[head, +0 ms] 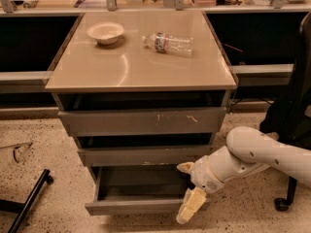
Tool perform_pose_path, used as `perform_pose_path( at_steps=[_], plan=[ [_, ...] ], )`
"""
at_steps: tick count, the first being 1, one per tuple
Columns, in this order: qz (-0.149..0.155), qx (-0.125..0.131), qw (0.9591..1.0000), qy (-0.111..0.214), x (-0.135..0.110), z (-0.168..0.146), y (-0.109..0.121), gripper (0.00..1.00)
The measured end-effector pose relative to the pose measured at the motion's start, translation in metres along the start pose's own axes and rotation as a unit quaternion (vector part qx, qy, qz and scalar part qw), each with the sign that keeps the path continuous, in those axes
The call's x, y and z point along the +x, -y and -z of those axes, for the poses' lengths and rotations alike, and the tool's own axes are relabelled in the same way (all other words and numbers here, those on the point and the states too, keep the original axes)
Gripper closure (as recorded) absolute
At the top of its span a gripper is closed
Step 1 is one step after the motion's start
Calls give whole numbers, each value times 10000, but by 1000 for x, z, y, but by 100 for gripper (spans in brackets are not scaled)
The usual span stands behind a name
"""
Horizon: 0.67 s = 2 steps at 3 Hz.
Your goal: Close bottom drawer
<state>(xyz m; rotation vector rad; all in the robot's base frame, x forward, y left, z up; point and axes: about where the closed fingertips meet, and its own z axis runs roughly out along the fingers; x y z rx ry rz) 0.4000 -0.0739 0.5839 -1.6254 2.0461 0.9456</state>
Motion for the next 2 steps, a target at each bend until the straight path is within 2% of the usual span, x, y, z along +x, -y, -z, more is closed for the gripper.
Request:
perform_pose_path(
  at_steps=[1, 2],
  plan=[
    [-99, 327, 9994, -48, 22, -9, 7, 0],
    [-351, 733, 9966, -113, 76, -43, 19, 0]
  ],
)
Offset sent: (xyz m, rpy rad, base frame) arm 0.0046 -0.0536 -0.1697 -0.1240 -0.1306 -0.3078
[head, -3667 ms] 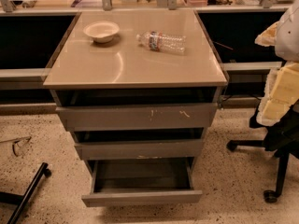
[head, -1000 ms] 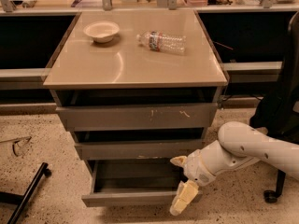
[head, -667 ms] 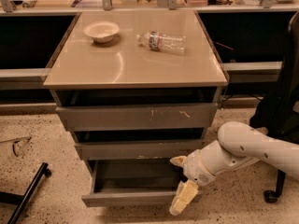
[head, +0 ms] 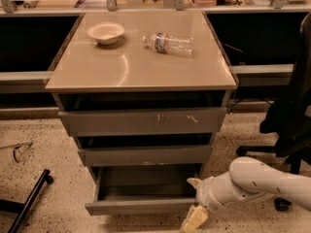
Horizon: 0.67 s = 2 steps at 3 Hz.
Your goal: Close bottom drawer
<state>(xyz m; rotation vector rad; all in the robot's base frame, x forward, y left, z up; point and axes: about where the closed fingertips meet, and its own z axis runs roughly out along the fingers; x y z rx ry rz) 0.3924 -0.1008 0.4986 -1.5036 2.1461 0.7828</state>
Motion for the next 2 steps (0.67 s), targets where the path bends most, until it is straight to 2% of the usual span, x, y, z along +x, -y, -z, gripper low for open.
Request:
perform_pose_path(
  at_steps=[1, 2],
  plan=[
    [-108, 209, 9997, -10, 33, -39, 18, 0],
    [-106, -68, 9999, 118, 41, -80, 34, 0]
  ],
)
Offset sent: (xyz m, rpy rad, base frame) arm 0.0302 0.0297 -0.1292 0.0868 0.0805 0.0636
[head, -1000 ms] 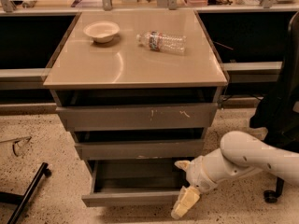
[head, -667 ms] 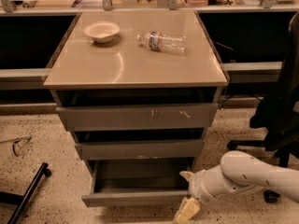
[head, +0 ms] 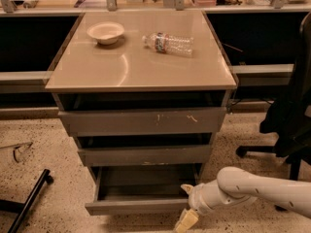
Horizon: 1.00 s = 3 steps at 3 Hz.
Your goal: Close bottom drawer
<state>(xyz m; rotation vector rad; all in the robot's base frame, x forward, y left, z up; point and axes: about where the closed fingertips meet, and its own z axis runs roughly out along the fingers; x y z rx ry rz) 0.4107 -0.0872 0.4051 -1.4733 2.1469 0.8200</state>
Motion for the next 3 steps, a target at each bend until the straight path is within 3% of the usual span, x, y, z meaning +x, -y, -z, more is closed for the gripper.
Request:
perform_pose_path(
  at_steps=[1, 3],
  plan=[
    [-31, -46, 10000, 32, 5, -5, 1, 0],
    [-401, -653, 9966, 310, 58, -65, 18, 0]
  ],
)
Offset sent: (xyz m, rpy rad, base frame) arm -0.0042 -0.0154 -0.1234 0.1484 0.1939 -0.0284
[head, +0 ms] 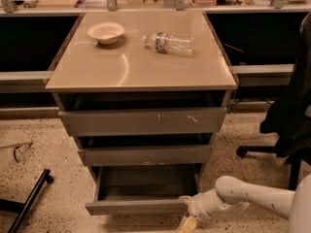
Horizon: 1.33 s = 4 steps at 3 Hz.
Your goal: Close bottom drawer
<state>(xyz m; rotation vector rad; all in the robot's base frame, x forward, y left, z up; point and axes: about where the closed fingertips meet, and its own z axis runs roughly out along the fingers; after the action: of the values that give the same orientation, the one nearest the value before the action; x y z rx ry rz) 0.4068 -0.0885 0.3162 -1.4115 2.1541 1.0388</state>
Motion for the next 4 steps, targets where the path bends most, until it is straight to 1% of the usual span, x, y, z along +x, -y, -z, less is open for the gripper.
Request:
perform_pose_path(
  at_steps=[1, 2, 3, 4],
  plan=[
    [-5, -254, 9994, 234, 13, -22, 14, 0],
    [217, -300, 9986, 380, 13, -36, 22, 0],
    [585, -222, 9975, 334, 6, -44, 24, 0],
    [585, -223, 9975, 334, 6, -44, 24, 0]
  ],
)
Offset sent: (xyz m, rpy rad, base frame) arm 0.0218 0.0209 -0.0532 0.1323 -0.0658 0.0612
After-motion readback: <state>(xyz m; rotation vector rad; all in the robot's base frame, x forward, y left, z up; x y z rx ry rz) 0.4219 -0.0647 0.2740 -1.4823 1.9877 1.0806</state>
